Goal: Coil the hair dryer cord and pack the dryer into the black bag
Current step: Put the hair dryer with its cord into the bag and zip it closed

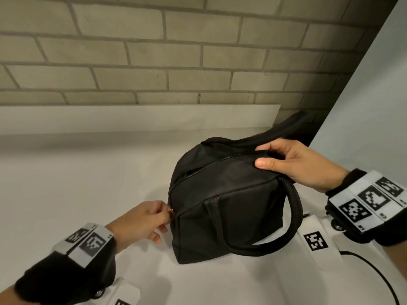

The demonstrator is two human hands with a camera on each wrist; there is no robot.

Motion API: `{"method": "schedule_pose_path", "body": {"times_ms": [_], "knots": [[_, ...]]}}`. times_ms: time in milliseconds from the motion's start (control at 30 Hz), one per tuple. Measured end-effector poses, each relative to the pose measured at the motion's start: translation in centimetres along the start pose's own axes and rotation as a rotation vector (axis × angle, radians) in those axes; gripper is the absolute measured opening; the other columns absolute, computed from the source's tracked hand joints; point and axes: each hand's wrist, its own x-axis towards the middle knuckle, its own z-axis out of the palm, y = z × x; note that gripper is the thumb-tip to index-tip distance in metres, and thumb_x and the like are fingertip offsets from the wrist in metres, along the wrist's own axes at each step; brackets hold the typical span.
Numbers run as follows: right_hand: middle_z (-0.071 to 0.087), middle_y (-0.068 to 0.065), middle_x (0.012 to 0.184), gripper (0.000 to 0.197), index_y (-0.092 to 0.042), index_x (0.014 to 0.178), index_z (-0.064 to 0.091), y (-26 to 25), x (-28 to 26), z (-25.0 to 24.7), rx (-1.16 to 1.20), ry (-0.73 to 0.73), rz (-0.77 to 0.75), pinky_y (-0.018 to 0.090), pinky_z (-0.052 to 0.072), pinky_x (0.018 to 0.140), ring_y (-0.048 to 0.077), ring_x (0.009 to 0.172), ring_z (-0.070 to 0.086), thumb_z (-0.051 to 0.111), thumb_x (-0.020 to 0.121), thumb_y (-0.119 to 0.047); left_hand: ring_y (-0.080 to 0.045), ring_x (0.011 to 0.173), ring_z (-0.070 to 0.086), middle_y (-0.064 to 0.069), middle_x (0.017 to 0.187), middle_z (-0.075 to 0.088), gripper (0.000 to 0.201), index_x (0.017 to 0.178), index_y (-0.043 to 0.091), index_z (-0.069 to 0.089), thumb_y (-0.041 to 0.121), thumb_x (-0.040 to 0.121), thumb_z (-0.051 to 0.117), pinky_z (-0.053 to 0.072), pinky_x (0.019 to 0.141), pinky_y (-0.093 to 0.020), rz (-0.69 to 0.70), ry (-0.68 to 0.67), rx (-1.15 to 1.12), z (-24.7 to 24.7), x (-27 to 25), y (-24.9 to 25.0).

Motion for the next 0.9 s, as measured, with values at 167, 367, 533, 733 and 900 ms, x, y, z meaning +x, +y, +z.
{"method": "schedule_pose_path", "body": {"times_ms": [167,367,533,733,900], "knots": [[0.072,-0.022,0.085,0.032,-0.027,0.095,0.067,-0.2,-0.2,-1.4,-0.062,-0.002,0.041,0.005,0.046,0.077,-0.007,0.089,0.062,0.061,0.064,-0.033,-0.01,0.05,0.048,-0.002,0.055,0.049,0.031,0.059,0.012,0.056,0.008,0.088,0.047,0.038,0.041,-0.019,-0.02,-0.065,-0.15,-1.8,-1.5,1.8],[0.059,-0.004,0.09,0.021,-0.027,0.092,0.064,-2.1,-0.5,-0.8,-0.56,-0.015,-0.061,0.032,0.045,0.089,0.013,0.093,0.056,0.059,0.077,-0.042,-0.008,0.041,0.042,0.004,0.046,0.044,0.032,0.058,0.014,0.064,0.014,0.086,0.05,0.029,0.033,-0.016,0.147,0.046,-0.107,-2.1,-3.6,5.5],[0.043,-0.02,0.081,0.027,-0.029,0.1,0.063,-5.7,-1.5,4.2,-0.754,0.159,-0.414,0.017,0.035,0.075,0.002,0.08,0.046,0.053,0.078,-0.04,-0.006,0.037,0.036,0.008,0.036,0.036,0.04,0.046,0.019,0.058,0.024,0.085,0.052,0.028,0.04,-0.016,0.215,0.295,0.09,-0.9,-3.7,6.3],[0.042,-0.015,0.087,0.034,-0.033,0.112,0.056,-7.1,-0.9,9.4,-0.715,-0.103,-0.325,0.031,0.042,0.078,0.006,0.084,0.041,0.051,0.082,-0.049,-0.005,0.033,0.029,0.008,0.033,0.032,0.043,0.038,0.018,0.049,0.02,0.081,0.055,0.025,0.048,-0.025,0.231,0.408,0.074,-1.0,-4.2,5.7],[0.04,-0.014,0.066,0.027,-0.021,0.091,0.056,-6.8,1.5,11.5,-0.613,-0.045,-0.252,0.02,0.032,0.058,0.009,0.066,0.042,0.061,0.077,-0.045,-0.005,0.035,0.029,0.008,0.036,0.032,0.041,0.039,0.018,0.042,0.014,0.079,0.05,0.027,0.041,-0.013,0.297,0.445,0.106,-1.0,-4.2,5.8]]}}
